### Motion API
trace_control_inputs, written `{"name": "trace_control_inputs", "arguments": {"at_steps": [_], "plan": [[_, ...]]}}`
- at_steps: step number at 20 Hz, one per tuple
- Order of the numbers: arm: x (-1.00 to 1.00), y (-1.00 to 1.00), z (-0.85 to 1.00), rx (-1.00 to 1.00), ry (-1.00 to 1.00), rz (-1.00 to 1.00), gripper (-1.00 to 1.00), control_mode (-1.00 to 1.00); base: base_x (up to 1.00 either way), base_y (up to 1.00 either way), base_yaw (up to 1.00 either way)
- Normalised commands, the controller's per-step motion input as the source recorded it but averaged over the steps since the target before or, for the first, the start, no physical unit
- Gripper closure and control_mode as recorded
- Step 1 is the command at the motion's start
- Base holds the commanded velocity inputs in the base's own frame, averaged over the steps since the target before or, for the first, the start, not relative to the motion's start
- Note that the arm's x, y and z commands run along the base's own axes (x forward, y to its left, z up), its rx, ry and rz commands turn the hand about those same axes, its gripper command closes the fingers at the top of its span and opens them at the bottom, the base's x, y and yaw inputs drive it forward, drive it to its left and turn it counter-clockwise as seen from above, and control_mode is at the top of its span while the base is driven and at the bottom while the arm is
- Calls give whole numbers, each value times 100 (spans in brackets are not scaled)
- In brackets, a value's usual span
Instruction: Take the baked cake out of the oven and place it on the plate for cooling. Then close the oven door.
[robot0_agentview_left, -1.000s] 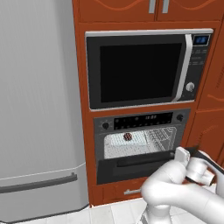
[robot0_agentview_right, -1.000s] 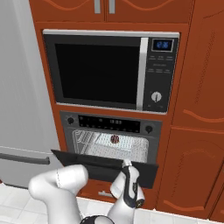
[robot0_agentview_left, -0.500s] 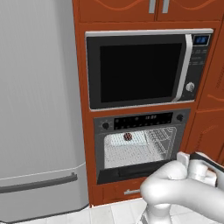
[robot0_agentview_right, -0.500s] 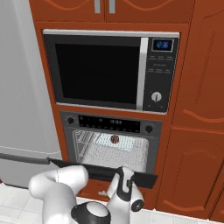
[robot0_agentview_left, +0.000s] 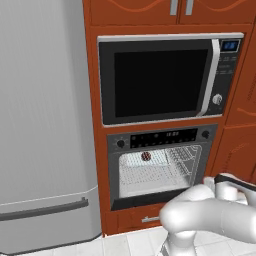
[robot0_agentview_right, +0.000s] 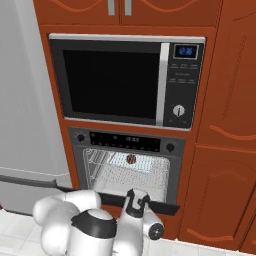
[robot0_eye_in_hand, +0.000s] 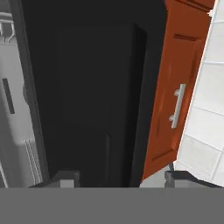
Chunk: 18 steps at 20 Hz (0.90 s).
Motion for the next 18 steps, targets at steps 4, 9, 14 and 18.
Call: {"name": "trace_control_inputs", "arguments": {"at_steps": [4, 9, 14, 18], "plan": [[-33, -1, 23, -3, 14, -4, -100, -100, 0, 0, 0], [-32, 0, 40, -3, 7, -4, -100, -100, 0, 0, 0], [-36, 2, 58, 0, 0, -3, -100, -100, 0, 0, 0], [9, 24, 30, 0, 0, 0, -100, -100, 0, 0, 0]]}}
